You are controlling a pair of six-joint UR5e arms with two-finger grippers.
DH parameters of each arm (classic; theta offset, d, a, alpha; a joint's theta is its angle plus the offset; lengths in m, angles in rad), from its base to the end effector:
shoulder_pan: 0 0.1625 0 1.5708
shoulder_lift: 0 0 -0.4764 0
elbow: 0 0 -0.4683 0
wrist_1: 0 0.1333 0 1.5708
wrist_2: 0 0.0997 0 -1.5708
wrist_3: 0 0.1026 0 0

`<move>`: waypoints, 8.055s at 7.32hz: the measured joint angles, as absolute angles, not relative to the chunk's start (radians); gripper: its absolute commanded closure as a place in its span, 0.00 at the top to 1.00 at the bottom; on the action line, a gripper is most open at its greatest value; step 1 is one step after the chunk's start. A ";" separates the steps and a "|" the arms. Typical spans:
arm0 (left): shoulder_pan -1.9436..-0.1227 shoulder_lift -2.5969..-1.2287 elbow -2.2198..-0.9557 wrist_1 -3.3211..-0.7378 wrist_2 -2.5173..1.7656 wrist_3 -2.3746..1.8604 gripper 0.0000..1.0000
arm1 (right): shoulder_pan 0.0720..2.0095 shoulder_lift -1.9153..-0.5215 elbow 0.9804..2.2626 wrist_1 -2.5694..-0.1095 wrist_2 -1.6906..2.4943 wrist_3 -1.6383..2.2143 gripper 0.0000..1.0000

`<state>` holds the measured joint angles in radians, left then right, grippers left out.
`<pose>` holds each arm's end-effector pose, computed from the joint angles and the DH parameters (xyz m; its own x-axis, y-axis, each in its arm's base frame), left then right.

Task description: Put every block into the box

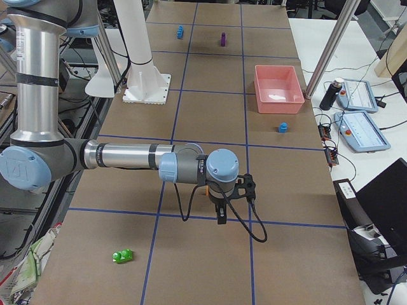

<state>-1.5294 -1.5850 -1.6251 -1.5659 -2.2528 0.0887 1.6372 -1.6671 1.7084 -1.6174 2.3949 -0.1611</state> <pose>-0.0446 -0.5809 0.6799 0.7673 0.1602 -0.6210 -0.1097 0.9868 0.1190 0.0925 -0.5164 0.6876 0.6793 -0.1117 0.7253 0.0432 0.9927 0.1125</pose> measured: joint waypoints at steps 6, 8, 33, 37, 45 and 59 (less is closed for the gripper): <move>-1.515 -1.592 -1.673 -1.595 -2.292 0.086 1.00 | 1.569 -1.644 1.749 -1.608 2.400 -0.147 1.00; -1.506 -1.575 -1.680 -1.651 -2.297 0.088 1.00 | 1.442 -1.618 1.750 -1.603 2.393 -0.030 1.00; -1.166 -1.544 -1.749 -1.816 -2.277 0.448 1.00 | 1.305 -1.229 1.866 -1.829 2.342 0.281 0.00; -1.058 -1.552 -1.745 -1.848 -2.277 0.501 1.00 | 1.183 -0.939 1.755 -1.821 2.343 0.509 0.00; -0.973 -1.638 -1.651 -1.868 -2.264 0.488 1.00 | 1.052 -0.751 1.502 -1.574 2.267 0.672 0.00; -0.936 -1.640 -1.596 -1.868 -2.235 0.322 0.00 | 0.924 -0.471 0.991 -1.362 2.231 0.753 0.99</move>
<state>-0.9360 -1.6403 -1.5963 -1.8678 -2.2346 0.3216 0.9238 -0.4708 0.9907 -1.3618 2.2307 0.7532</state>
